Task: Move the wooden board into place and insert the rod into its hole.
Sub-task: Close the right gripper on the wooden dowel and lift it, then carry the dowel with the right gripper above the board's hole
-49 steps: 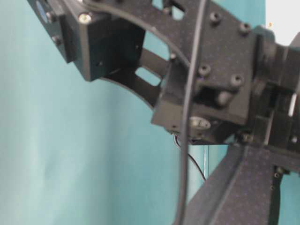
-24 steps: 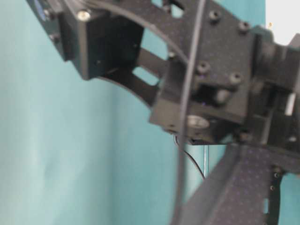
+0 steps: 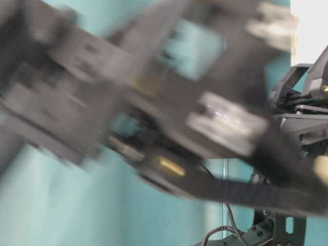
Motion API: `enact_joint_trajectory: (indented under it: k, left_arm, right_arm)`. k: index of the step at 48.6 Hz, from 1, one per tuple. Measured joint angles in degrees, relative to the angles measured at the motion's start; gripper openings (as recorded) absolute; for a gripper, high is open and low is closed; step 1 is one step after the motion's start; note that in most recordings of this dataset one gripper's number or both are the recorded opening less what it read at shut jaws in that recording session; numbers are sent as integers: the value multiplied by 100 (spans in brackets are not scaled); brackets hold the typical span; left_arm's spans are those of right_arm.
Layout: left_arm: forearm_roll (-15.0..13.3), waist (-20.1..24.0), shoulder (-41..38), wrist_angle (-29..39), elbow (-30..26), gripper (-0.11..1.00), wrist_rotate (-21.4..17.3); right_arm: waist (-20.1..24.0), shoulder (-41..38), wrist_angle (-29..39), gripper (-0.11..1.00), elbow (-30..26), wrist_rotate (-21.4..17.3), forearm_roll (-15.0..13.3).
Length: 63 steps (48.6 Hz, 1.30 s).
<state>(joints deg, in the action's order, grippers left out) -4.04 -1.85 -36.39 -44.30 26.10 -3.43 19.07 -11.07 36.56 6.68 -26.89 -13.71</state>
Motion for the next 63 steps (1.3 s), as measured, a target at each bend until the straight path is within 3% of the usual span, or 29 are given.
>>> enact_joint_trajectory:
  k: [16, 30, 38, 48, 56, 63]
  left_arm:
    - [0, 0, 9, 62, -9, 49, 0]
    - [0, 0, 18, 70, -26, 49, 0]
    - [-9, 0, 26, 79, -26, 49, 9]
    - [-9, 0, 53, 141, -53, 49, 0]
    - [-9, -9, 62, 211, -105, 49, 0]
    - [-9, -9, 62, 360, -167, 49, 0]
  right_arm:
    - [-343, 1441, -1020, 9, 1477, -9, -53]
    - [-773, 2610, -3419, 9, 2944, -9, -149]
    - [-1090, 3094, -4412, 9, 3779, 132, -185]
    - [-1626, 3217, -5634, 9, 4685, 589, -220]
    - [-2004, 2874, -7049, 9, 5423, 940, -202]
    - [-2232, 2479, -7901, 9, 5836, 1151, -141]
